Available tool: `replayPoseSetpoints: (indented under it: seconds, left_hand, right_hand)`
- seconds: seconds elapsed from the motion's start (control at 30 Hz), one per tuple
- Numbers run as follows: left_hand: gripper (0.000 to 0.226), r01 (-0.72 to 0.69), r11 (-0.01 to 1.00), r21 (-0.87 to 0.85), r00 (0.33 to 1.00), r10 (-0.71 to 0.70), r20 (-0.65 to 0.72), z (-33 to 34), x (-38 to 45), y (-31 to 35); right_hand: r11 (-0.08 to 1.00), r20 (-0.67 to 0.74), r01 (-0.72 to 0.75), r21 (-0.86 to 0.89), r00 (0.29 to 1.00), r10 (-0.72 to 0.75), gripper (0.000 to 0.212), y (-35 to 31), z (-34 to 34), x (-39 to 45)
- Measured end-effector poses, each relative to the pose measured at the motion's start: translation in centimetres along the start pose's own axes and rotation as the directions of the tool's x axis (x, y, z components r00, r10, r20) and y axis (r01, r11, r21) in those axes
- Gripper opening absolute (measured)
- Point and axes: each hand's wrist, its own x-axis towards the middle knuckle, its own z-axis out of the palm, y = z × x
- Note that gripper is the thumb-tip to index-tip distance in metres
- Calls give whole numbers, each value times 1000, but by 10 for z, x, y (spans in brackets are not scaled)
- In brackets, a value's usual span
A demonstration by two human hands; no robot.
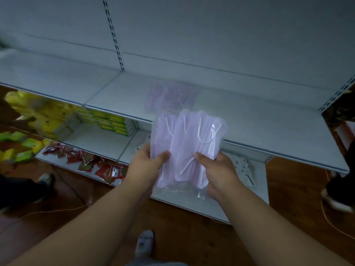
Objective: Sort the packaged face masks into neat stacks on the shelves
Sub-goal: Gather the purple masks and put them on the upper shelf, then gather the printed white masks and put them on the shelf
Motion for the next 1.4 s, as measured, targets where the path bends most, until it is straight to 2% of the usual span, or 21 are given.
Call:
replayPoseSetpoints:
  seconds: [0.13,0.23,0.37,0.47,0.53,0.6,0.7,0.77,0.83,0.87,0.93,1.0,1.03,1.2,1.4]
  left_hand:
    - [17,3,999,-37,998,-1,63,-32,66,46]
    - [28,-89,980,178,991,68,119,-41,115,77]
    - [21,-242,893,379,969,204,138,-26,166,115]
    - [28,-259,831,492,966,222,132,-8,207,127]
    - [22,-235,791,564,972,201,124,0,231,127]
    - [15,-195,743,640,979,183,86,4,251,123]
    - [21,-153,653,742,983,178,47,6,272,113]
    - [28,-140,562,815,984,173,50,10,278,108]
    - [41,-145,462,875,977,205,54,15,279,106]
    - [49,-151,408,900,969,242,53,18,278,105]
    - [65,-162,295,942,940,338,56,21,273,103]
    - [66,-204,204,957,893,441,97,21,267,100]
    - [61,-242,193,951,867,483,122,21,264,99]
    - [41,-456,201,867,774,570,275,9,233,95]
    - [33,-612,234,755,693,619,370,-30,182,70]
  right_hand:
    - [993,-79,107,-55,991,-111,9,-31,66,36]
    - [973,-159,178,-146,967,-201,18,-56,98,65]
    - [940,-174,143,-309,963,-203,20,-86,117,108]
    - [905,-170,149,-399,958,-233,9,-103,119,147]
    - [874,-181,142,-466,951,-251,9,-109,120,174]
    - [807,-167,119,-578,951,-259,7,-110,122,195]
    - [641,-113,84,-763,959,-260,8,-104,125,220]
    - [542,-93,95,-835,946,-310,20,-99,128,228]
    - [461,-84,110,-880,921,-381,41,-95,127,230]
    - [418,-77,113,-902,907,-414,50,-94,126,230]
    - [320,-43,121,-940,886,-461,54,-93,123,228]
    - [234,27,156,-960,879,-476,50,-95,121,226]
    - [215,65,187,-959,877,-476,46,-96,121,224]
    - [242,181,352,-904,829,-530,31,-100,128,192]
    - [273,198,454,-848,750,-631,16,-84,136,132]
